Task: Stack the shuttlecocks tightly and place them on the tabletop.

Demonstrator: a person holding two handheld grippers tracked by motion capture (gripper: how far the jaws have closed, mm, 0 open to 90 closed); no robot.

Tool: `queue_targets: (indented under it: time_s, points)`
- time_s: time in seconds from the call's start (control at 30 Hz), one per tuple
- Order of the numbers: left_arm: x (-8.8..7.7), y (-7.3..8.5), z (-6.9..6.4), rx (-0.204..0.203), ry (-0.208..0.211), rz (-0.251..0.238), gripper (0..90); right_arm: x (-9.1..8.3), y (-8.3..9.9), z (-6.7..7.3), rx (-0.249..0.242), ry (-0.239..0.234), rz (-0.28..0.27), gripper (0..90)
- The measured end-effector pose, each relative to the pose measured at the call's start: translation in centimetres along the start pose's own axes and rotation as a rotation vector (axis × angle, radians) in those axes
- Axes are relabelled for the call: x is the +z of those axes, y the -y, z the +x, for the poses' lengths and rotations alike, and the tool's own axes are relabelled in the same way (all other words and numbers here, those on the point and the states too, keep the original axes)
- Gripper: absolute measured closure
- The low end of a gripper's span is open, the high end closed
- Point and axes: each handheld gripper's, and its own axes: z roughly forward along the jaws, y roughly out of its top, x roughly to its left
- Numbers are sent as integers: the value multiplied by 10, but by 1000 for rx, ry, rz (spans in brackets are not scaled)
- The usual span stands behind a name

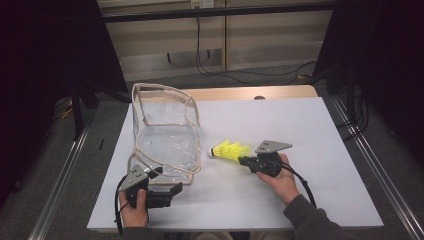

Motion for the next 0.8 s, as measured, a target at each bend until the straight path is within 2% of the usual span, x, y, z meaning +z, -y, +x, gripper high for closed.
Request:
queue_targets:
  time_s: [0.27,0.53,0.73,0.8]
  points:
    - [0,-1,0,4,0,4,34,0,1,0,2,9,15,867]
    - [0,0,0,3,-1,1,34,0,2,0,5,18,18,795]
    - [0,0,0,1,-1,0,34,-2,2,-1,9,30,20,701]
    - [0,0,0,0,0,-3,34,-2,2,0,13,33,22,635]
